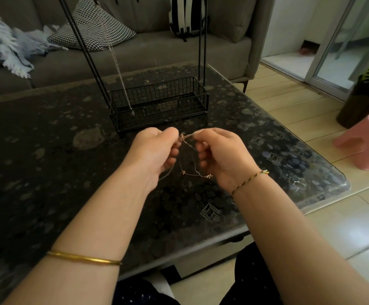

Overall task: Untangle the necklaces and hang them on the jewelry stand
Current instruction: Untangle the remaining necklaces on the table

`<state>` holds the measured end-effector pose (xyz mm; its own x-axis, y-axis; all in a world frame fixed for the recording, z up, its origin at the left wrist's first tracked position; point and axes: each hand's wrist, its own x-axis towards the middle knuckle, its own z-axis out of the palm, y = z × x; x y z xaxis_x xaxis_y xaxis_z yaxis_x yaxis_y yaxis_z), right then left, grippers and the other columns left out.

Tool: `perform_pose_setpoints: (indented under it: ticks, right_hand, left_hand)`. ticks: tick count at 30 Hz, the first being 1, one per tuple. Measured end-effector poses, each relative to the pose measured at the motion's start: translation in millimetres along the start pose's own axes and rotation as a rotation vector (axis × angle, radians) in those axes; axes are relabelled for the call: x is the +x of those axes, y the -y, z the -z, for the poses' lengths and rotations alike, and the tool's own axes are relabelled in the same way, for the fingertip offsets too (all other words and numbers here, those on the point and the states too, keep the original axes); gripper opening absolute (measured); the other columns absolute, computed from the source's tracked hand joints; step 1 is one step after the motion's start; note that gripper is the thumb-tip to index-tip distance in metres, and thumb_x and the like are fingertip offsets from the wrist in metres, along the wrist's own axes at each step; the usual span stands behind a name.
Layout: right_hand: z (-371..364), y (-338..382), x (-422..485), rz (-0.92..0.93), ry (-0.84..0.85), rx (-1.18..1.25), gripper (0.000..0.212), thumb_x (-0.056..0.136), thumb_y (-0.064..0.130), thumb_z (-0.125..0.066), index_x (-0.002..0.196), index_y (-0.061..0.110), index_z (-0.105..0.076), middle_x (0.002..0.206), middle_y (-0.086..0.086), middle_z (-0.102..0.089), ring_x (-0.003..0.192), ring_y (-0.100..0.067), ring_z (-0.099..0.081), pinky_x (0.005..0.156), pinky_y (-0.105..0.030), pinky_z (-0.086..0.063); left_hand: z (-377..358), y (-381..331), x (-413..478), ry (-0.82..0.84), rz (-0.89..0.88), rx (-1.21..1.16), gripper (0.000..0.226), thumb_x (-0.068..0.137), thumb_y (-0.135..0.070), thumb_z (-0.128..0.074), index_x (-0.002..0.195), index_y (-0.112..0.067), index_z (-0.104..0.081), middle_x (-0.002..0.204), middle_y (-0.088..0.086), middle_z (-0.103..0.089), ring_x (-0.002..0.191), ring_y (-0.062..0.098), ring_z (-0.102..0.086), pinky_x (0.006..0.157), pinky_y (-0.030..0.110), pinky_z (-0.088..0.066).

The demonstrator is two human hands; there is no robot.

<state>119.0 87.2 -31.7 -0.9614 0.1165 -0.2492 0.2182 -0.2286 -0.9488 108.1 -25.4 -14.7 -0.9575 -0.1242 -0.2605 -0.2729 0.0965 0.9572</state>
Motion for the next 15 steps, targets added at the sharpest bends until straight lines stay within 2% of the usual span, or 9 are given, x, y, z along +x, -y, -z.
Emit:
perform_pose_setpoints:
  ticks: [3,7,9,12,15]
  right_hand:
    - [2.1,1.8,1.4,-0.024,-0.027,0.103,0.014,0.089,0.011,-0.055,0.076,0.014,-0.057,0.047,0.005,-0.046,0.048,-0.01,-0.041,0.046,-0.022,-0.036]
    - [4.6,4.5,1.1,-0.026,-0.033,0.188,0.01,0.088,0.008,-0.054,0.079,0.011,-0.056,0.047,0.004,-0.045,0.052,-0.012,-0.045,0.051,-0.022,-0.043]
    - [4.7,4.5,0.7,-0.027,-0.028,0.235,0.009,0.088,0.007,-0.054,0.08,0.01,-0.056,0.046,0.003,-0.043,0.056,-0.012,-0.05,0.057,-0.024,-0.047]
    - [3.8,3.6,0.4,-0.049,-0.019,0.3,0.009,0.089,0.006,-0.053,0.081,0.01,-0.055,0.046,0.004,-0.042,0.051,-0.011,-0.051,0.057,-0.025,-0.048]
    - [2.9,1.0,1.7,-0.084,-0.01,0.22,0.012,0.09,0.008,-0.055,0.079,0.013,-0.054,0.045,0.006,-0.041,0.047,-0.009,-0.045,0.048,-0.023,-0.041]
  left_hand:
    - [-1.1,1.4,-0.9,0.049,-0.025,0.06,0.024,0.086,-0.002,-0.051,0.066,-0.013,-0.058,0.067,0.002,-0.056,0.061,0.011,-0.051,0.057,0.024,-0.043]
    - [0.9,4.7,-3.6,0.051,-0.149,0.347,0.017,0.088,-0.006,-0.056,0.082,-0.016,-0.068,0.08,0.004,-0.065,0.073,0.014,-0.059,0.068,0.03,-0.053]
    - [0.2,5.0,-5.4,0.032,-0.194,0.385,0.015,0.088,-0.008,-0.057,0.082,-0.016,-0.067,0.082,0.004,-0.065,0.075,0.015,-0.059,0.071,0.032,-0.053]
    - [-2.6,4.0,-4.5,0.015,-0.16,0.311,0.016,0.088,-0.007,-0.055,0.079,-0.015,-0.065,0.077,0.002,-0.062,0.072,0.014,-0.057,0.064,0.027,-0.05]
    - [-3.5,-1.0,-4.9,0.043,0.018,0.071,0.02,0.083,-0.002,-0.05,0.07,-0.013,-0.062,0.069,0.002,-0.057,0.064,0.013,-0.052,0.059,0.026,-0.046]
